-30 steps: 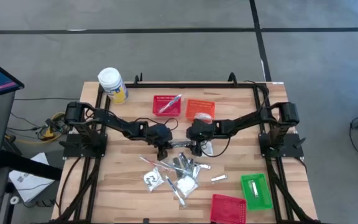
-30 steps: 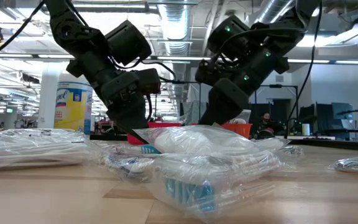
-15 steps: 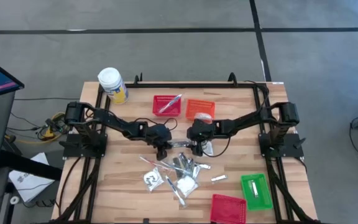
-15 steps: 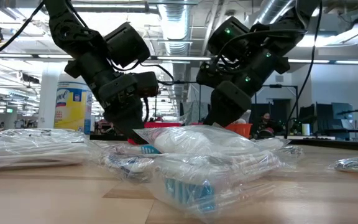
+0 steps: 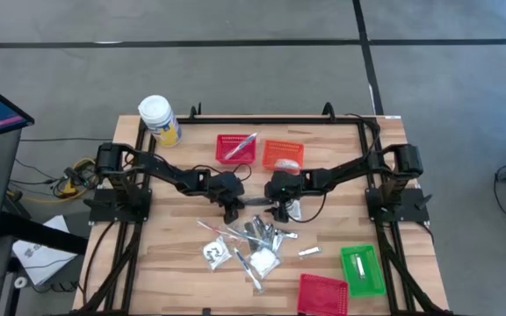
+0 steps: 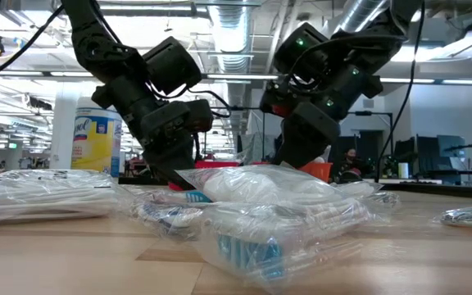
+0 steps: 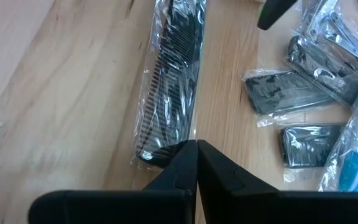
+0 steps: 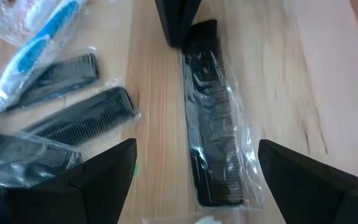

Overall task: Pick & Place Travel size toiletries
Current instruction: Put the black hair comb into the bottom red bin

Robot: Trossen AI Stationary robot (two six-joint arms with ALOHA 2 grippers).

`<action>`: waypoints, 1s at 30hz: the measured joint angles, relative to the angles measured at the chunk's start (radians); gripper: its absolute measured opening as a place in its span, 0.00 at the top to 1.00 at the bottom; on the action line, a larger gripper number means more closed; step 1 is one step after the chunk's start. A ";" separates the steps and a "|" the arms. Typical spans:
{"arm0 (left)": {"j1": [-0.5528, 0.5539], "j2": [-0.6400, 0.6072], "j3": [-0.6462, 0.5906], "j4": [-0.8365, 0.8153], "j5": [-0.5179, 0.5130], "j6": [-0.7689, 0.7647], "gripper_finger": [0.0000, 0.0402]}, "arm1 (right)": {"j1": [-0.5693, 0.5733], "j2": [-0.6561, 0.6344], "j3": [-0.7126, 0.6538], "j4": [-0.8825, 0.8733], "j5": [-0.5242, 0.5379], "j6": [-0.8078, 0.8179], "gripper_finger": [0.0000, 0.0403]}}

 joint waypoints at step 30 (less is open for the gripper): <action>-0.003 0.003 0.004 0.001 -0.018 0.021 1.00 | 0.015 0.157 0.136 -0.092 0.004 0.003 0.23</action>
